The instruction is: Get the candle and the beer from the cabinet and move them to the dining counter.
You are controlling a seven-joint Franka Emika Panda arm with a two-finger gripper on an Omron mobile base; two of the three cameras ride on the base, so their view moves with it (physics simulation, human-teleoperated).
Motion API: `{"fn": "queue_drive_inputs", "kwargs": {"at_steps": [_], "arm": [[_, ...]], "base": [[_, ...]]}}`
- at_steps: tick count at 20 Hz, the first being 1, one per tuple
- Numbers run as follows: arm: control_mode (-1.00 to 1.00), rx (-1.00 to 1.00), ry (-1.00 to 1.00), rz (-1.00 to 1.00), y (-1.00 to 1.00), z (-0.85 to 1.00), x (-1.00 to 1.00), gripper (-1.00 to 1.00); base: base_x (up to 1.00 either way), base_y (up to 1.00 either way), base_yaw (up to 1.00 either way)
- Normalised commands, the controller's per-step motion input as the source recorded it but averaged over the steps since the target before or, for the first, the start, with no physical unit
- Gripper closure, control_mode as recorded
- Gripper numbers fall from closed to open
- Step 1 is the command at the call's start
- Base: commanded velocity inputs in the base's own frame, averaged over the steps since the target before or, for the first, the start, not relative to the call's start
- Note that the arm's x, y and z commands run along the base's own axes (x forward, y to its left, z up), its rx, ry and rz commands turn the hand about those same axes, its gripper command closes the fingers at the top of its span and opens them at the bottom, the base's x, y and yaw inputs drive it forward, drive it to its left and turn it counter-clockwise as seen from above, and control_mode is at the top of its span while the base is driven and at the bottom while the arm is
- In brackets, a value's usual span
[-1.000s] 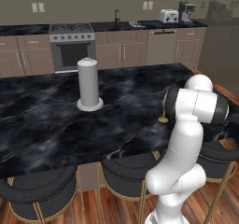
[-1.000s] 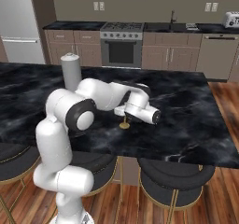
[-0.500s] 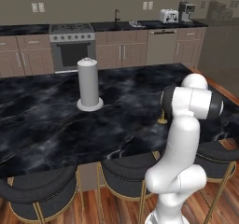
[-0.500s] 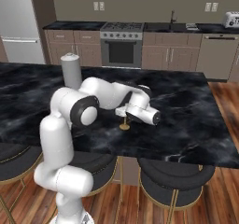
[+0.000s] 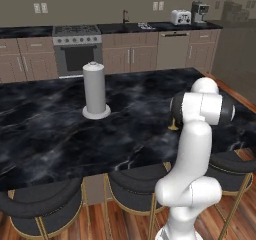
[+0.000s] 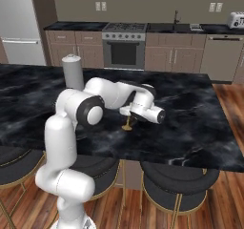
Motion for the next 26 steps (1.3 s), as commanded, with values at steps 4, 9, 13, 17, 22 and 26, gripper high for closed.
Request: {"fn": "queue_drive_inputs", "kwargs": {"at_steps": [4,9,13,17,22,26], "arm": [[-1.0,0.0,-0.01,0.0,0.0,-0.13,0.18,1.0],[-1.0,-0.02,-0.06,0.0,0.0,-0.07,0.09,1.0],[-1.0,-0.01,-0.09,0.0,0.0,0.0,0.0,1.0],[-1.0,-0.01,-0.1,0.0,0.03,0.0,0.0,1.0],[-1.0,-0.02,-0.05,0.0,0.15,0.01,0.0,1.0],[-1.0,-0.01,0.0,0.0,0.23,0.05,0.0,1.0]], "base": [[0.0,0.0,0.0],[0.0,0.0,0.0],[0.0,0.0,0.0],[0.0,0.0,0.0],[0.0,0.0,0.0],[0.0,0.0,0.0]]}}
